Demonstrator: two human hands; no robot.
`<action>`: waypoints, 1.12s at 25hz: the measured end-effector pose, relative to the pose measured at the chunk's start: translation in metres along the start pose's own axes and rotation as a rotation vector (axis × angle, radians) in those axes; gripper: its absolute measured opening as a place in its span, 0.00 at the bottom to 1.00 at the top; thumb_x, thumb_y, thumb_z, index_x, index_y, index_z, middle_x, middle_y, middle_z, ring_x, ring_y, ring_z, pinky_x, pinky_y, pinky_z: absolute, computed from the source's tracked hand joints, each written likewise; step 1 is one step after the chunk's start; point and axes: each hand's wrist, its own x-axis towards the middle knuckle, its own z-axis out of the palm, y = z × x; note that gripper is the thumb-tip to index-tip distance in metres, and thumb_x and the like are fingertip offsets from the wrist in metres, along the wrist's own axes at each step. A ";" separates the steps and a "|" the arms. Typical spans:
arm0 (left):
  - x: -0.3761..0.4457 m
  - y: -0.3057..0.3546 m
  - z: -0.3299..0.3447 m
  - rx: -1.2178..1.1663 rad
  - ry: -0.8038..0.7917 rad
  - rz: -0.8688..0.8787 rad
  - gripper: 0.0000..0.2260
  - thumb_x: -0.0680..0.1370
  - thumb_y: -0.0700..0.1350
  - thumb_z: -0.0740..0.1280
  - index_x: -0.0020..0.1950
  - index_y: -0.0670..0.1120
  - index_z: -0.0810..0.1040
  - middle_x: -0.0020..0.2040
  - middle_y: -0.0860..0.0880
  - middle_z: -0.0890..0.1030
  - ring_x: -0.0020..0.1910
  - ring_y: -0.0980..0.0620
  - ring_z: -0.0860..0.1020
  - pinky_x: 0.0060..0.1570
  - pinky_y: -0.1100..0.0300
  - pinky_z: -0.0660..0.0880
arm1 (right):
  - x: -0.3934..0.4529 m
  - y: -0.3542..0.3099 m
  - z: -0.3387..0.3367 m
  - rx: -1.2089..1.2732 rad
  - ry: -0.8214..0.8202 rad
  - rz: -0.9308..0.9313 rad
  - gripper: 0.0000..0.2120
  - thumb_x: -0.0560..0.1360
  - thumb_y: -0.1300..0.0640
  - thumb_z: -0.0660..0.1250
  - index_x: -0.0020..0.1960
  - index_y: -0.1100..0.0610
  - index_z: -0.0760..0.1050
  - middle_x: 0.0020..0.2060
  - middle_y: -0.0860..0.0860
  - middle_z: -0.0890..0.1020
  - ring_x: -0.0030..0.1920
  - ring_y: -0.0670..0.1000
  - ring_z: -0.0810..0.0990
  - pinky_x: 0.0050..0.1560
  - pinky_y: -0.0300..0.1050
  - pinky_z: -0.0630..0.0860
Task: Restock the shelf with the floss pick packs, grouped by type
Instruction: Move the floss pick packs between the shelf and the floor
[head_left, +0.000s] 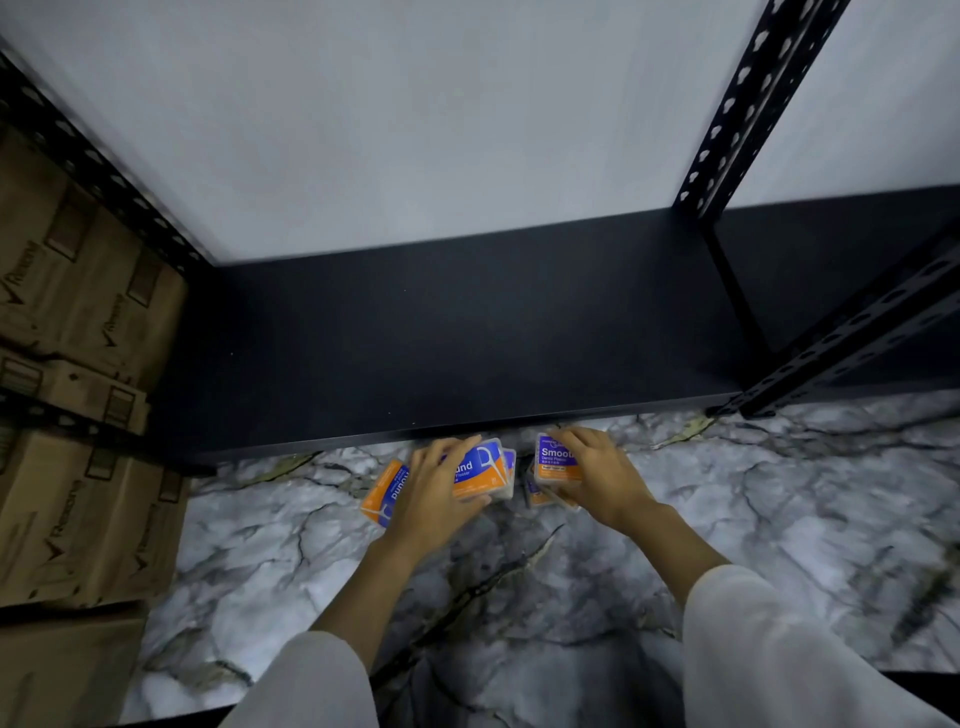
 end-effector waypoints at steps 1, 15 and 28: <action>0.000 0.000 0.000 -0.001 -0.002 -0.005 0.34 0.73 0.52 0.72 0.75 0.56 0.61 0.68 0.55 0.66 0.67 0.53 0.61 0.61 0.61 0.64 | 0.000 0.000 0.000 0.000 -0.001 0.000 0.35 0.73 0.49 0.71 0.74 0.52 0.60 0.70 0.51 0.67 0.70 0.52 0.63 0.69 0.49 0.65; -0.010 0.029 -0.032 0.052 -0.055 -0.051 0.34 0.77 0.59 0.65 0.78 0.54 0.54 0.79 0.52 0.53 0.78 0.50 0.49 0.74 0.53 0.52 | -0.014 -0.016 -0.035 -0.080 -0.047 0.061 0.32 0.76 0.60 0.66 0.76 0.55 0.56 0.75 0.54 0.60 0.75 0.55 0.59 0.71 0.50 0.63; -0.081 0.208 -0.205 0.243 0.119 0.111 0.12 0.78 0.56 0.62 0.57 0.54 0.77 0.58 0.54 0.80 0.57 0.51 0.78 0.55 0.54 0.74 | -0.151 -0.116 -0.267 -0.132 0.202 0.031 0.19 0.78 0.44 0.60 0.65 0.51 0.71 0.59 0.52 0.77 0.57 0.55 0.77 0.56 0.53 0.74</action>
